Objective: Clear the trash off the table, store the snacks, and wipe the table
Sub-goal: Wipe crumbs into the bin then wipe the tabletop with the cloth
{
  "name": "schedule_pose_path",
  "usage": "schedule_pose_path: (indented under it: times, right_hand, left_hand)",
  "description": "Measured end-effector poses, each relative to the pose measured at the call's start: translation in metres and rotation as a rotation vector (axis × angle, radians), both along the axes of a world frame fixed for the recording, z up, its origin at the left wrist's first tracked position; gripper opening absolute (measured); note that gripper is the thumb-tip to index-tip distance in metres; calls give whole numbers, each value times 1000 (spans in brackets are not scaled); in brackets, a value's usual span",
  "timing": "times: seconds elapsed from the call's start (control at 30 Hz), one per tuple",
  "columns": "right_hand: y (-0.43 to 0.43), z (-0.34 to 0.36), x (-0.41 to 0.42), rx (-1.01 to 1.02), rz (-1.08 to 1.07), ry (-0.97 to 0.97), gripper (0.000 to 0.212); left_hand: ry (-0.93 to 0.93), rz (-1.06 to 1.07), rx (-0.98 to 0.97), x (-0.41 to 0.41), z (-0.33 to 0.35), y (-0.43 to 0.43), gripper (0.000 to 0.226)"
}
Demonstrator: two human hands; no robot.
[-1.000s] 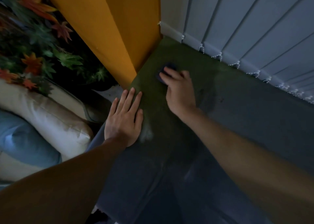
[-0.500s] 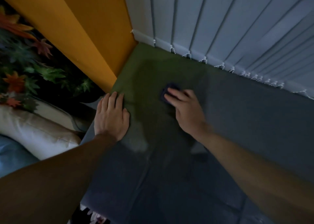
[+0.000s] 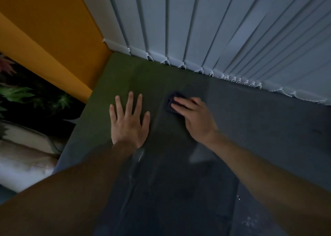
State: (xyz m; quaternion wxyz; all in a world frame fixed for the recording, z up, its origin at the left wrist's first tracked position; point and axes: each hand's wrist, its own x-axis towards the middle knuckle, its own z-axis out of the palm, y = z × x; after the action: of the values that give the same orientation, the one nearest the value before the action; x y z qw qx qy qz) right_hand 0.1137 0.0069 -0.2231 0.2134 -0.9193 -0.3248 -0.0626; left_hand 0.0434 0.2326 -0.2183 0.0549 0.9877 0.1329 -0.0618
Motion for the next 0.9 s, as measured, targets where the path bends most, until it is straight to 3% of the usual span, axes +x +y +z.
schedule_pose_path:
  times: [0.17, 0.23, 0.4, 0.47, 0.57, 0.63, 0.83, 0.9]
  right_hand:
    - [12, 6, 41, 99, -451, 100, 57]
    - [30, 7, 31, 98, -400, 96, 56]
    - [20, 1, -4, -37, 84, 42, 52]
    - [3, -2, 10, -31, 30, -7, 50]
    - [-11, -2, 30, 76, -309, 22, 52]
    - [-4, -1, 20, 123, -419, 39, 54]
    - [-16, -1, -23, 9, -57, 43, 57]
    - [-36, 0, -13, 5, -156, 12, 55]
  left_hand:
    - [16, 6, -3, 2, 0, -1, 66]
    - [25, 6, 4, 2, 0, -1, 66]
    - [31, -1, 18, 3, -2, -1, 65]
    - [26, -5, 12, 4, -2, -1, 64]
    - [-2, -65, -15, 4, -1, -1, 60]
    - [-17, -166, -14, 3, 0, -2, 58]
    - [-44, -238, -31, 10, 7, -7, 56]
    - [-73, -204, -61, 18, 10, -13, 56]
